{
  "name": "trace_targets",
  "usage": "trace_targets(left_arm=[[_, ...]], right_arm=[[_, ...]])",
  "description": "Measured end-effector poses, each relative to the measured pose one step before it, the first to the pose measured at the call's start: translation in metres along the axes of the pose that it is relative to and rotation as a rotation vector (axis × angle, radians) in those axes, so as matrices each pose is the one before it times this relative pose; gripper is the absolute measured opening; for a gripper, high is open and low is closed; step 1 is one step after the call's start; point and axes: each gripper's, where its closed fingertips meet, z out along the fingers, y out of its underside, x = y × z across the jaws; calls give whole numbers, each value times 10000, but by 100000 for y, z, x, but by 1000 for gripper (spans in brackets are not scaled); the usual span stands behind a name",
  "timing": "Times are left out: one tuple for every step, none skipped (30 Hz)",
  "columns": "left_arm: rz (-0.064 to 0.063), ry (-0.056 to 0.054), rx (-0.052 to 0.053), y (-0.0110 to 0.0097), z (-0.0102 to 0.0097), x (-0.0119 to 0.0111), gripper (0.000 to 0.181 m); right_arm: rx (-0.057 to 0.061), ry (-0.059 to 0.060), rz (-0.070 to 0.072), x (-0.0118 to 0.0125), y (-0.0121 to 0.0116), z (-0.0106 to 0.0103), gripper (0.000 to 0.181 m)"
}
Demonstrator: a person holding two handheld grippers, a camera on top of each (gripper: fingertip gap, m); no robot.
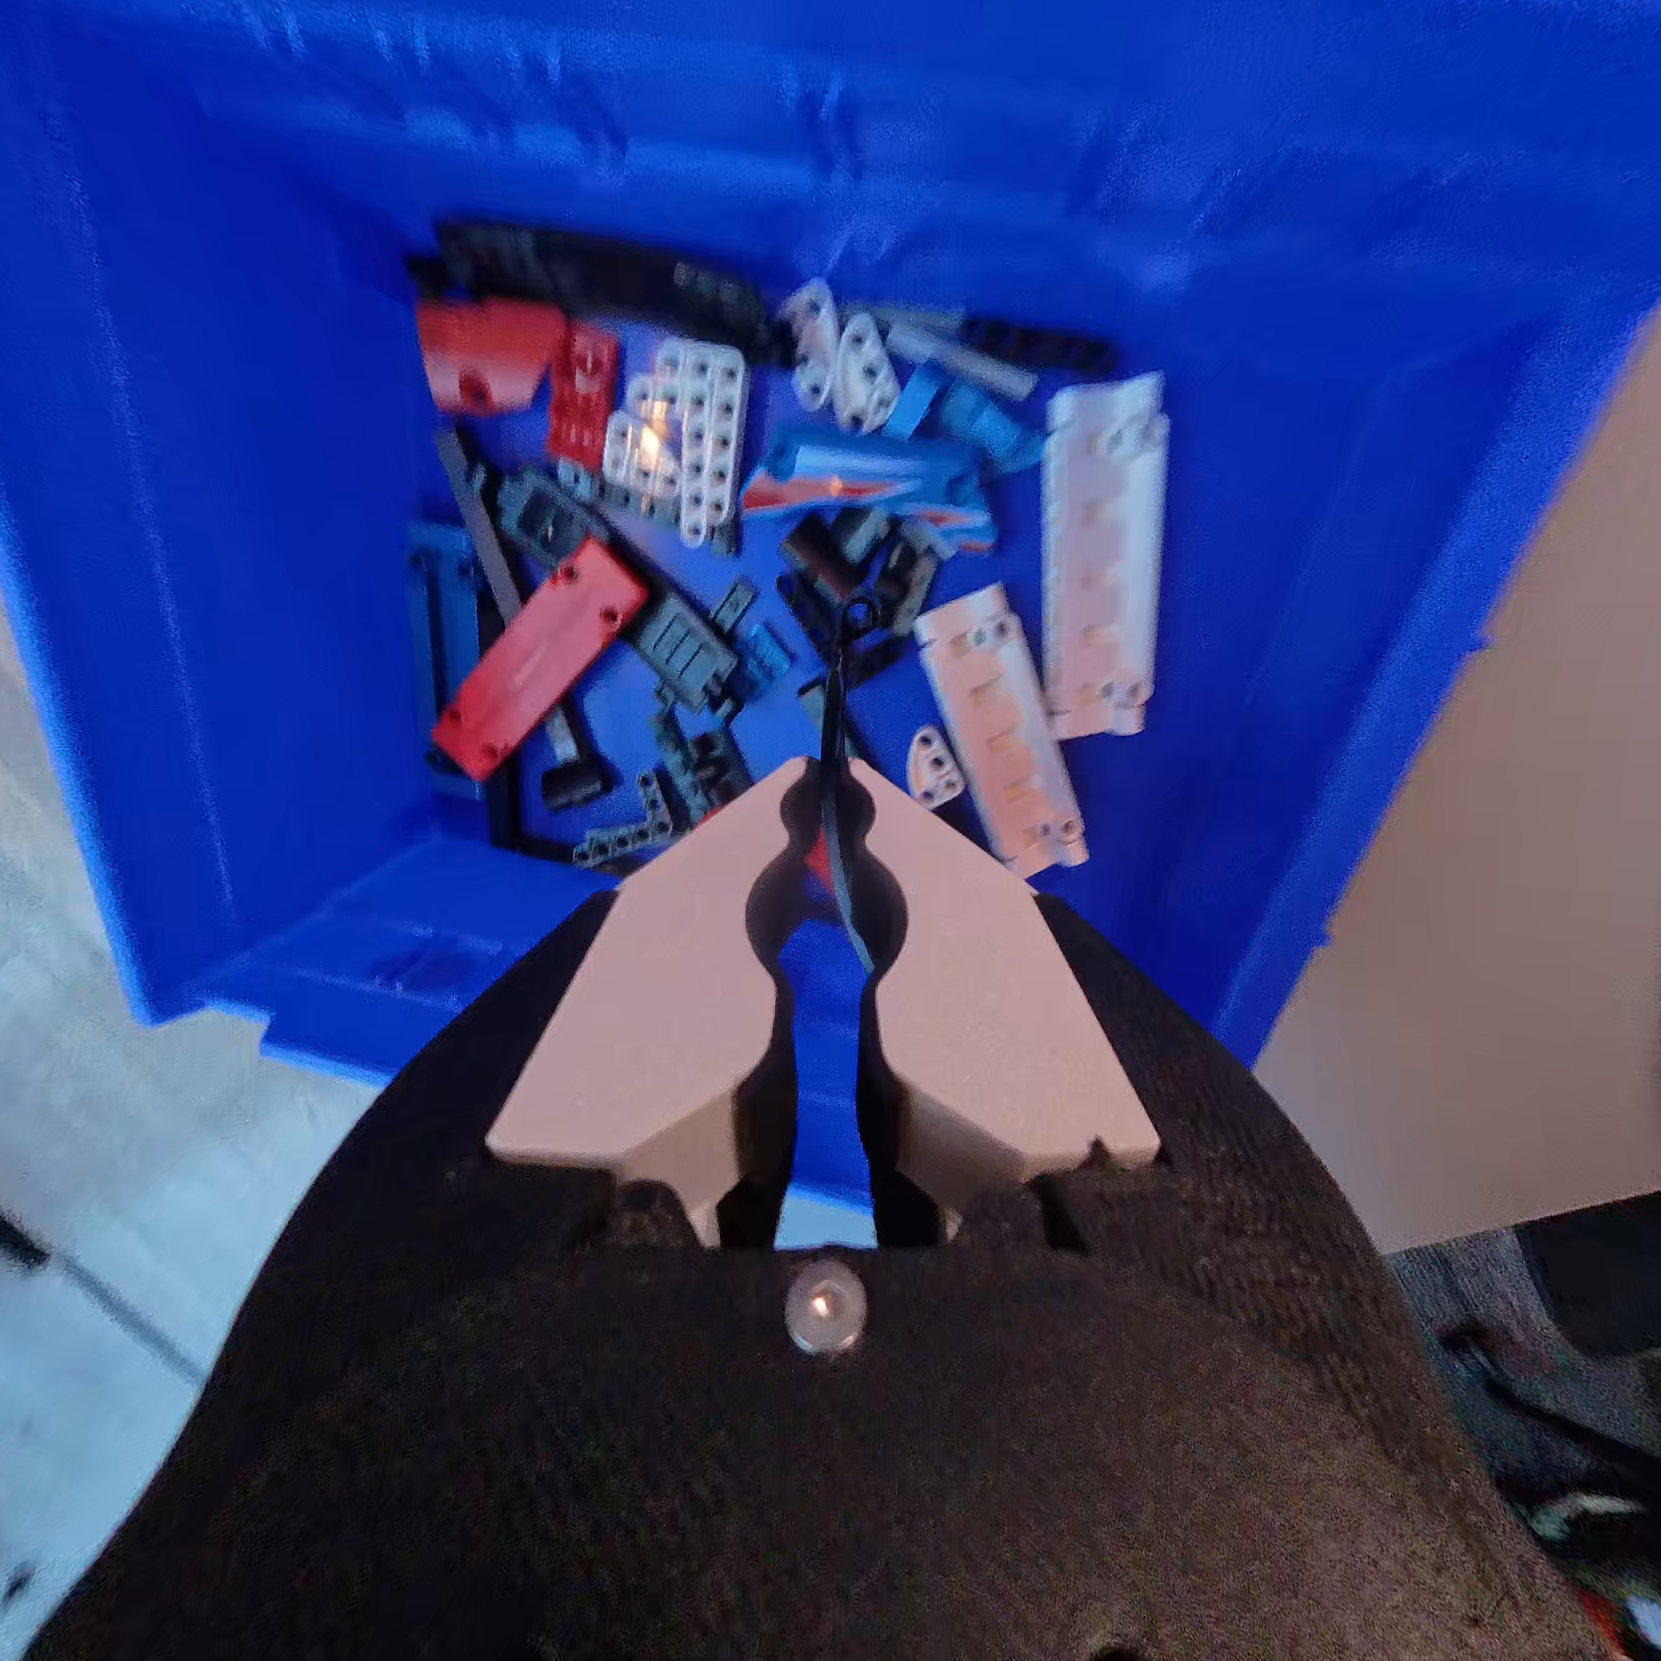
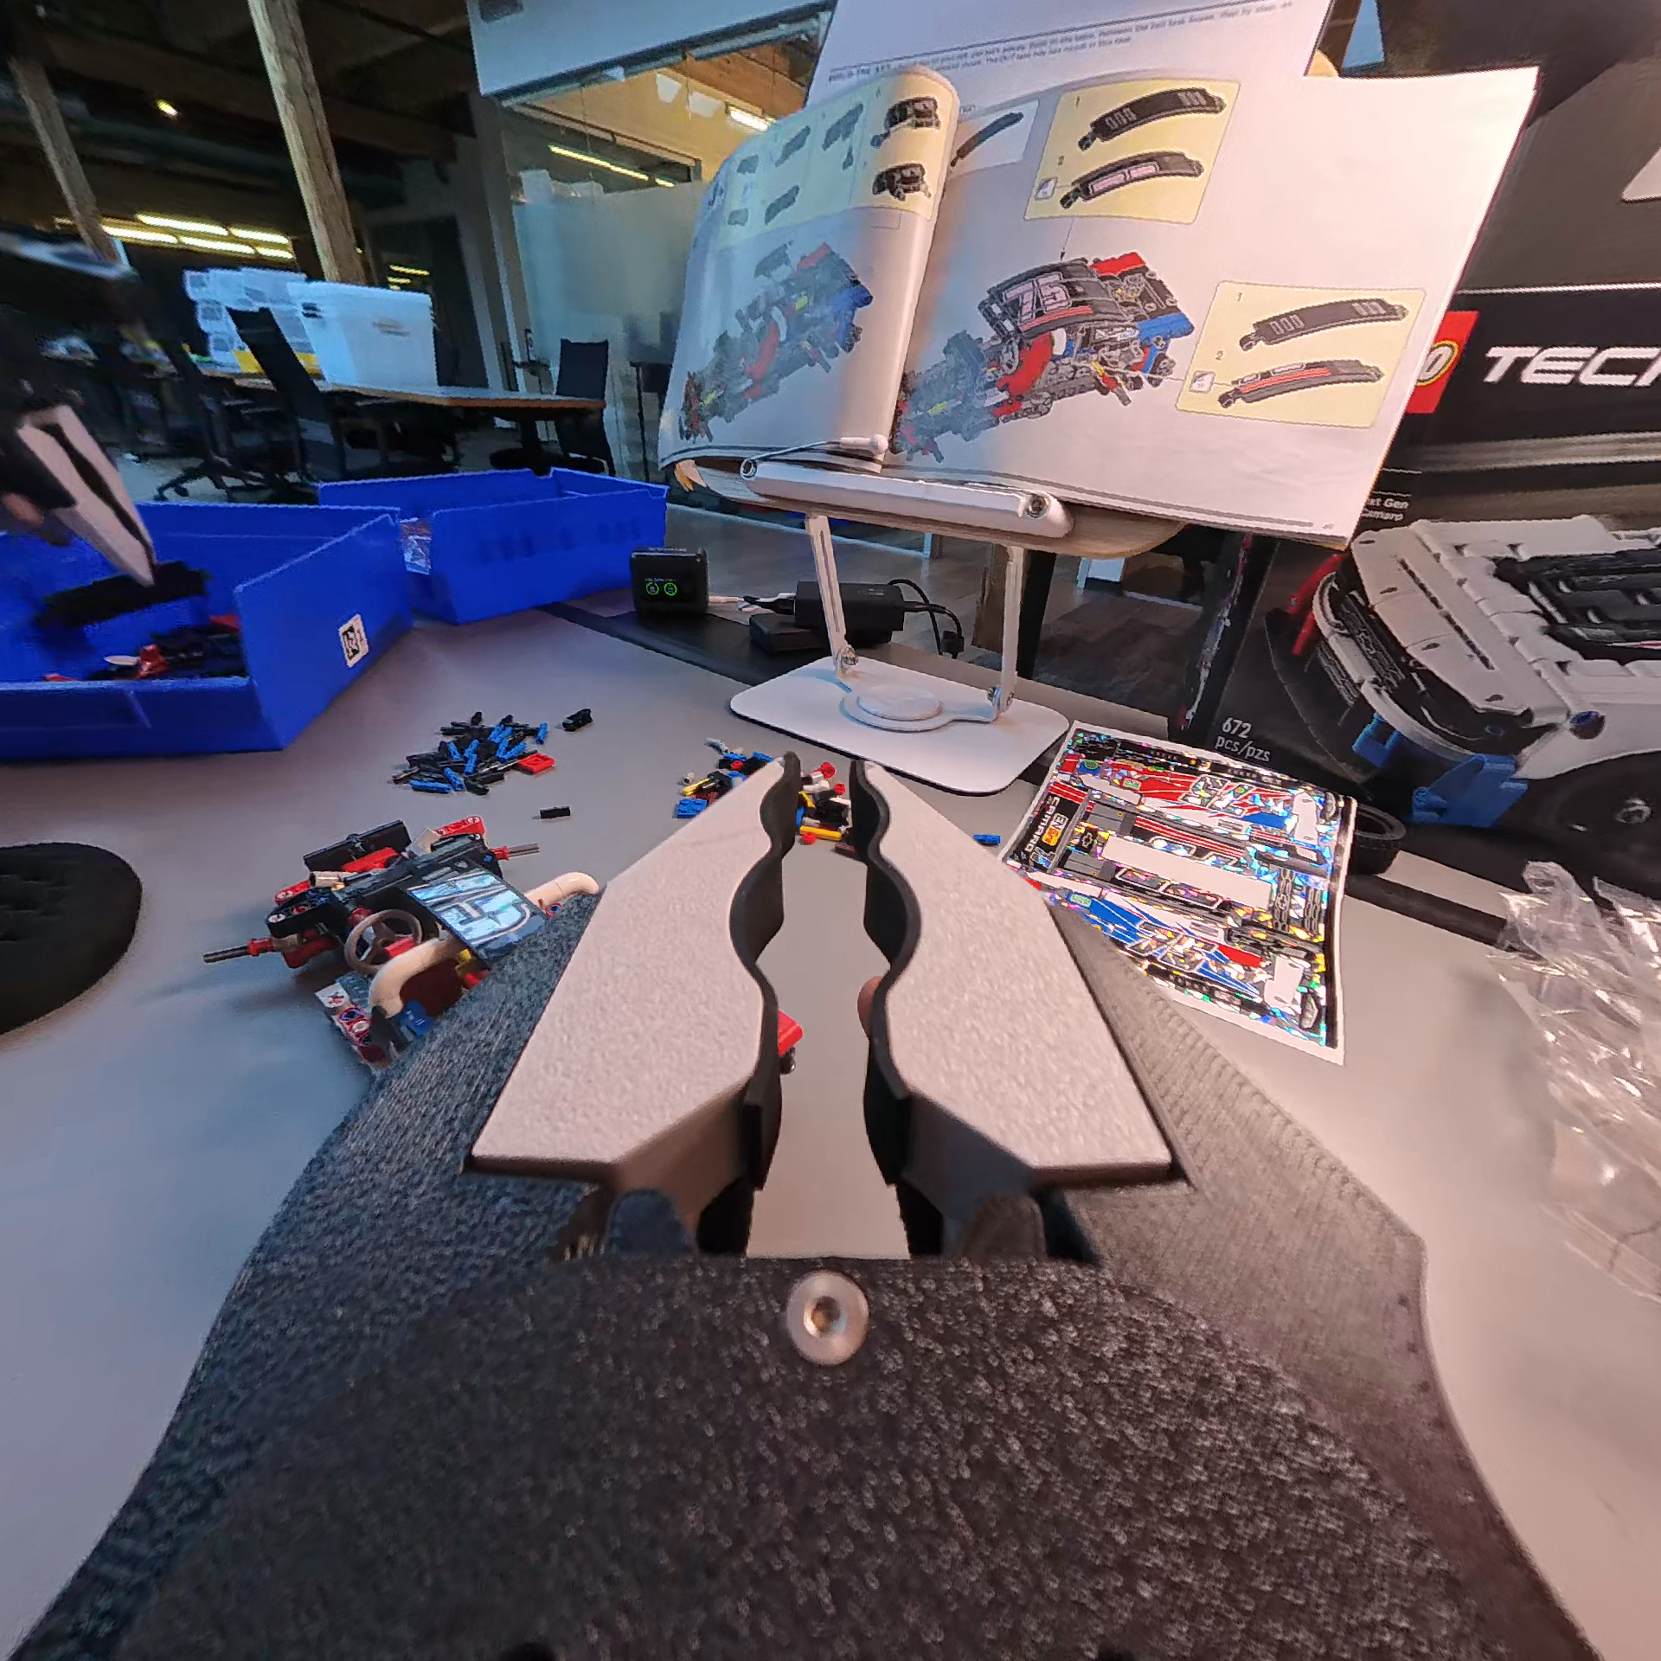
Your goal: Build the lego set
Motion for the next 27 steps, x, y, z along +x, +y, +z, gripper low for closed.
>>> trace_targets(left_arm=[[405, 324, 1025, -1656, -1503, 1318, 0], [419, 310, 1087, -2073, -1488, 1602, 0], [626, 449, 1168, -2485, -1276, 2167, 0], [770, 558, 1206, -2797, -814, 2642, 0], [639, 460, 1031, -2790, -125, 2554, 0], [559, 346, 928, -2707, 545, 2391, 0], [471, 346, 959, -2688, 1038, 2356, 0], [303, 500, 845, -2348, 1471, 2470, 0], [249, 586, 600, -1741, 1805, 2416, 0], [362, 511, 419, -1263, 1959, 2108, 0], [397, 413, 259, -883, 1957, 1709, 0], [283, 341, 207, -744, 1787, 1302, 0], [130, 357, 316, -851, 1535, 1072, 0], [61, 361, 381, -887, 1258, 926, 0], [107, 313, 256, -637, 1053, 773, 0], [194, 200, 84, -323, 838, 562, 0], [174, 70, 111, -254, 575, 294, 0], [-14, 141, 316, -426, 365, 316, 0], [-225, 85, 313, -328, 300, 161, 0], [-143, -340, 133, 15, 95, -535, 2], [28, -654, 21, 191, -287, -1028, 13], [49, -602, 37, 153, -631, -1025, 23], [-31, -623, 69, 105, -861, -1128, 26], [-72, -617, 56, 155, -1014, -1181, 26], [-146, -605, 15, 278, -1061, -1270, 27], [-186, -610, 15, 350, -1058, -1371, 28], [-182, -624, 32, 386, -1030, -1437, 27]], right_arm=[[14, -148, -114, -450, -183, 149, 9], [-3, -329, -101, -807, -256, 256, 10], [-77, -588, -77, -1299, -283, 392, 11], [-89, -702, -67, -1560, -374, 547, 13], [-21, -698, -133, -1635, -533, 673, 14], [-54, -723, -184, -1745, -544, 828, 16], [-47, -799, -146, -1857, -634, 912, 19], [-1, -779, -81, -1783, -725, 973, 22], [20, -630, -59, -1489, -766, 977, 25], [33, -493, -55, -1158, -757, 916, 28], [-36, -365, -97, -839, -625, 784, 30], [-112, -251, -143, -588, -450, 598, 32], [-205, -310, -181, -634, -213, 416, 34], [-301, -425, -193, -834, 28, 225, 33], [-266, -147, -196, -436, 92, 39, 23], [-147, 377, -230, 342, 47, -236, 5], [-97, 144, -400, 92, 68, -548, 0], [-48, -92, -170, -220, -11, -649, 0], [-34, 7, 143, -85, -58, -662, 0], [-321, 370, 64, 557, 352, -756, 0], [-673, 755, -231, 1330, 842, -1011, 0], [-973, 1166, -350, 2220, 1408, -1217, 0], [-1411, 1221, -515, 2596, 2394, -1103, 0], [-1845, 1167, -588, 2621, 3458, -619, 0], [-1473, 1365, -600, 2667, 3281, 15, 0], [-1241, 925, -636, 1543, 3010, 657, 0], [-1394, 434, -532, 308, 2997, 1140, 0]])
